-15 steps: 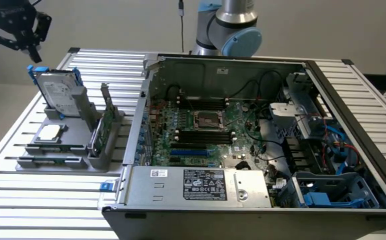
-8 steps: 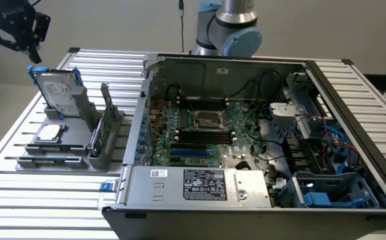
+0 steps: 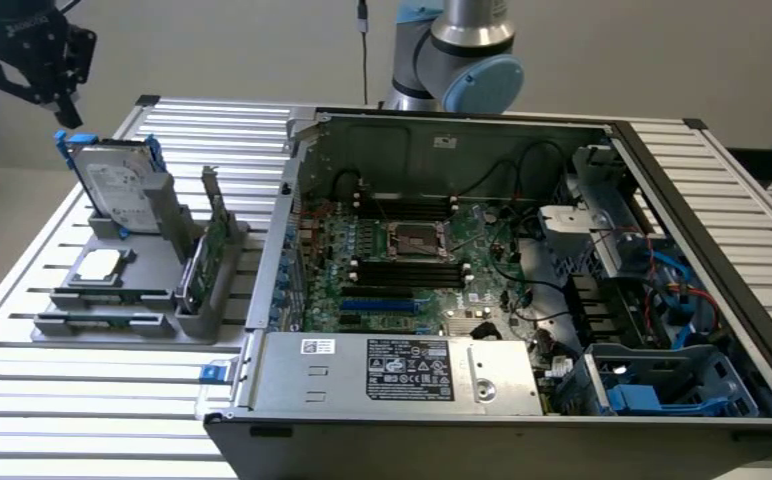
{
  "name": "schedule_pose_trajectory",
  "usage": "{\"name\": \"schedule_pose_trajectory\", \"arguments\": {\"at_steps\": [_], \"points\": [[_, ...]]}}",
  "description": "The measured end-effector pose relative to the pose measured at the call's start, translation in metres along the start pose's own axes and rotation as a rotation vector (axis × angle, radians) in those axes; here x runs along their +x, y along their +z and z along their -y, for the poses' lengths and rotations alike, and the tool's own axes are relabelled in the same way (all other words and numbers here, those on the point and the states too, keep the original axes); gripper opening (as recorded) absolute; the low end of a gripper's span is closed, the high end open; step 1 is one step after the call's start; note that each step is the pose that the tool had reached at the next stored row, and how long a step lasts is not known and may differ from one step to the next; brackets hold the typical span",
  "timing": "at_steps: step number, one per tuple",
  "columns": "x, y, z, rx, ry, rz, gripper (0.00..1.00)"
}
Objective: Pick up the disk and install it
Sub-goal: 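Pick up the disk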
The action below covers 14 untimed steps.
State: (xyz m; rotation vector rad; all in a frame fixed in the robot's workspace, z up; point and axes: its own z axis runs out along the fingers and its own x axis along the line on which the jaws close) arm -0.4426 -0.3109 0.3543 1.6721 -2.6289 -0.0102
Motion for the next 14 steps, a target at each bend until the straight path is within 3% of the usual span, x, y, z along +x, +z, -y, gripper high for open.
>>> {"name": "schedule_pose_trajectory", "arguments": {"at_steps": [6,14], "points": [[0.0,0.0003,-0.0002,0.0052,-0.109,-0.0087,0.11],[-0.0016,0.0002,-0.0008,0.0083,-0.239,-0.0118,0.11]]}}
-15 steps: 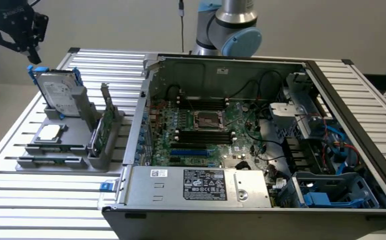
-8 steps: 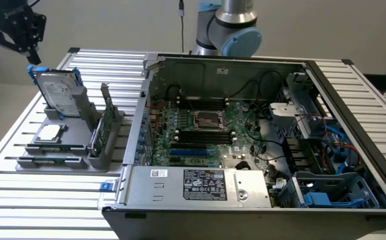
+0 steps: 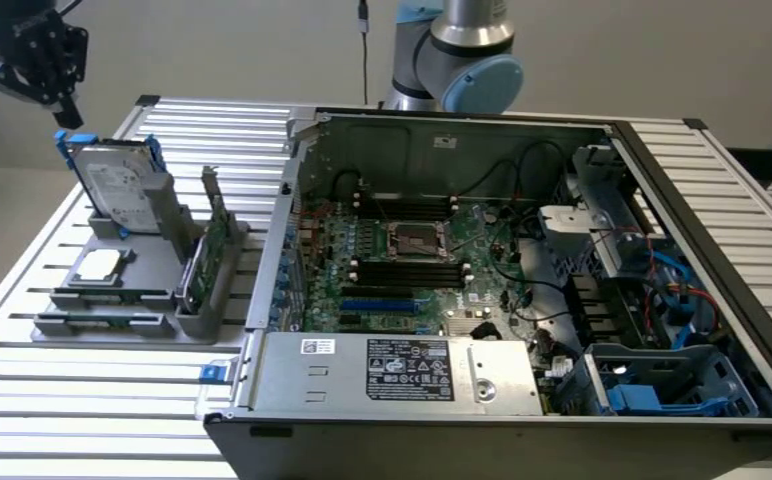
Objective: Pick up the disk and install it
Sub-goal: 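Pick up the disk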
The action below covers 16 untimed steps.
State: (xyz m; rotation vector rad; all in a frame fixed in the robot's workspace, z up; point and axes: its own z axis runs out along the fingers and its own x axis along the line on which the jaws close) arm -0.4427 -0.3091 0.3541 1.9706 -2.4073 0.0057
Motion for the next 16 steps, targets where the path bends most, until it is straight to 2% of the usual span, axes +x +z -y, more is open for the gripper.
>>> {"name": "schedule_pose_trajectory", "arguments": {"at_steps": [8,12,13,14,16], "points": [[-0.0071,0.0002,-0.002,0.0019,-0.068,-0.0011,0.11],[-0.0082,0.0027,-0.003,0.005,-0.112,-0.0016,0.12],[-0.0082,0.0035,-0.0032,0.0059,-0.126,-0.0016,0.17],[-0.0083,0.0044,-0.0033,0.0069,-0.14,-0.0017,0.17],[-0.0083,0.0059,-0.0036,0.0083,-0.168,-0.002,0.3]]}}
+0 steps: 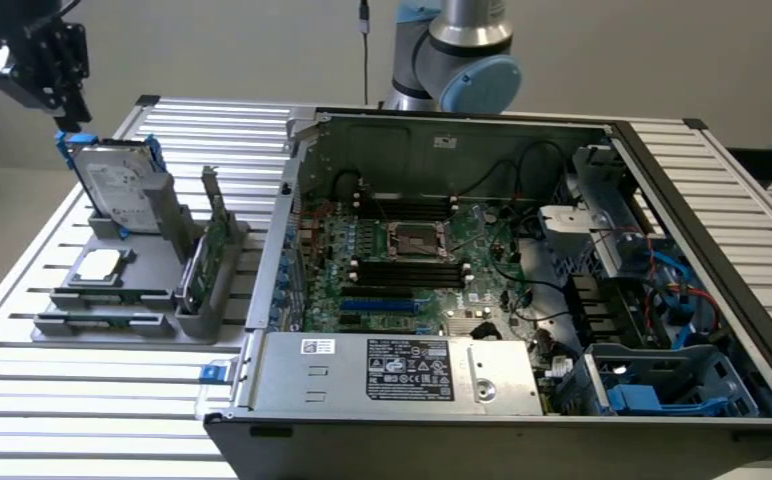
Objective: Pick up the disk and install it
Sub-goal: 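Pick up the disk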
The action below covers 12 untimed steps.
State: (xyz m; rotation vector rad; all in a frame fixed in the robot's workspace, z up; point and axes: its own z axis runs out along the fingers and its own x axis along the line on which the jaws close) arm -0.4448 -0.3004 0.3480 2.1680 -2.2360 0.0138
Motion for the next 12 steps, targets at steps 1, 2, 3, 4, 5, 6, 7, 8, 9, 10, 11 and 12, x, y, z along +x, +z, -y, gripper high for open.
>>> {"name": "schedule_pose_trajectory", "arguments": {"at_steps": [1,2,3,4,5,6,7,8,9,10,11,12], "points": [[0.0,0.0006,-0.0002,0.0004,-0.012,-0.0002,0.36],[0.0,0.0011,-0.0004,0.0007,-0.025,-0.0004,0.36],[0.0,0.0015,-0.0006,0.0009,-0.037,-0.0005,0.42],[0.0,0.0022,-0.0008,0.0014,-0.05,-0.0006,0.47],[0.0,0.0032,-0.001,0.0018,-0.062,-0.0008,0.47],[0.0,0.0048,-0.0011,0.002,-0.073,-0.0009,0.47],[0.0,0.0065,-0.0011,0.0022,-0.08,-0.001,0.54],[0.0,0.0084,-0.0011,0.0024,-0.086,-0.001,0.54],[0.0,0.0103,-0.0011,0.0025,-0.092,-0.0011,0.54],[0.0,0.0121,-0.001,0.0026,-0.096,-0.0012,0.54],[0.0,0.0139,-0.001,0.0025,-0.098,-0.0012,0.54],[0.0,0.0157,-0.001,0.0027,-0.099,-0.0013,0.54]]}}
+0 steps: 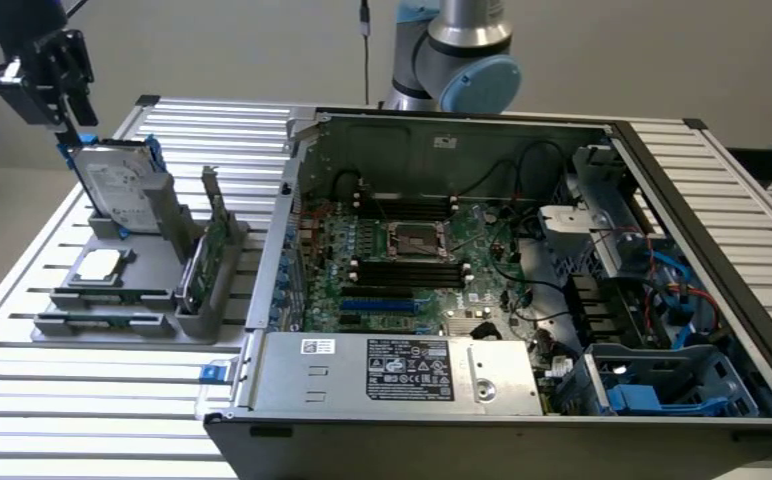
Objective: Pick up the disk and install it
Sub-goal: 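Pick up the disk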
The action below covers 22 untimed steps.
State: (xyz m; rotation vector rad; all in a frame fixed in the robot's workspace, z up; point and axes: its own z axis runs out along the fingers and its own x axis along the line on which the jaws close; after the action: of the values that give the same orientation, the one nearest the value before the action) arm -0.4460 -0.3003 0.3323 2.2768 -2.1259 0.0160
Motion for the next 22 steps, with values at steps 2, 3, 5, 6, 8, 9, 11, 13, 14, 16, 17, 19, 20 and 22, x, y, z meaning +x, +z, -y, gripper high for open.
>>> {"name": "schedule_pose_trajectory", "arguments": {"at_steps": [2,3,5,6,8,9,11,13,14,16,17,19,20,22], "points": [[0.0,0.0036,0.0,0.0002,-0.001,0.0,0.54],[0.0,0.0054,0.0001,0.0,-0.001,0.0,0.54],[0.0,0.009,0.0001,0.0,-0.002,-0.0001,0.54],[0.0,0.0109,0.0001,0.0,-0.002,-0.0001,0.54],[0.0,0.0145,0.0002,0.0001,-0.002,0.0,0.54],[0.0,0.0163,0.0002,0.0001,-0.002,0.0,0.54],[-0.001,0.0199,0.0002,-0.0001,-0.002,-0.0001,0.54],[-0.001,0.0237,-0.0002,0.0001,-0.002,0.0,0.54],[-0.001,0.0254,-0.0005,0.0001,-0.001,0.0,0.54],[-0.001,0.0291,-0.0021,0.0001,-0.002,0.0,0.54],[-0.001,0.0308,-0.003,0.0,-0.002,0.0,0.54],[-0.002,0.0344,-0.0042,0.0001,-0.002,0.0,0.54],[-0.002,0.0359,-0.0042,0.0001,-0.002,0.0,0.54],[-0.002,0.0374,-0.0043,0.0,-0.002,0.0002,0.54]]}}
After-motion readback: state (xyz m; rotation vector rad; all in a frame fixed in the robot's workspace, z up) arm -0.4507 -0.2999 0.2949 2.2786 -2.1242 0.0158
